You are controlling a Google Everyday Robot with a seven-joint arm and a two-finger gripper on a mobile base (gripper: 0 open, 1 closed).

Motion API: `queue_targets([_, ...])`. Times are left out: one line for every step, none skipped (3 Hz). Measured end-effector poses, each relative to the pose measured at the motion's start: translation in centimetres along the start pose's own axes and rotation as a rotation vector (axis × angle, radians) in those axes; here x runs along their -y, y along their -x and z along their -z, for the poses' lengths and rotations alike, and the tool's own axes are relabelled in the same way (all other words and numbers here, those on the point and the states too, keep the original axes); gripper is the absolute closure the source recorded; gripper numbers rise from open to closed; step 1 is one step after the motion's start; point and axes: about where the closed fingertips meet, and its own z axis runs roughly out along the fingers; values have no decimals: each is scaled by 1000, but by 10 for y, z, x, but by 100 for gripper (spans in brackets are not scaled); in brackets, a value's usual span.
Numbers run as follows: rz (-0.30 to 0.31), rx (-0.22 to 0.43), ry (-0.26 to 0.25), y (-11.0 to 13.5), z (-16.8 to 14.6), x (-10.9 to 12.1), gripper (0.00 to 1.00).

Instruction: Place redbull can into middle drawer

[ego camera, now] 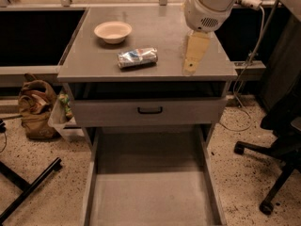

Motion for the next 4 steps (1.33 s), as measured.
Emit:
queue_targets([63,13,18,12,-28,14,0])
queue_targets([129,12,47,28,-69,31,0])
queue_targets([170,7,94,39,-108,44,0])
queue_targets([210,4,132,51,-139,55,0])
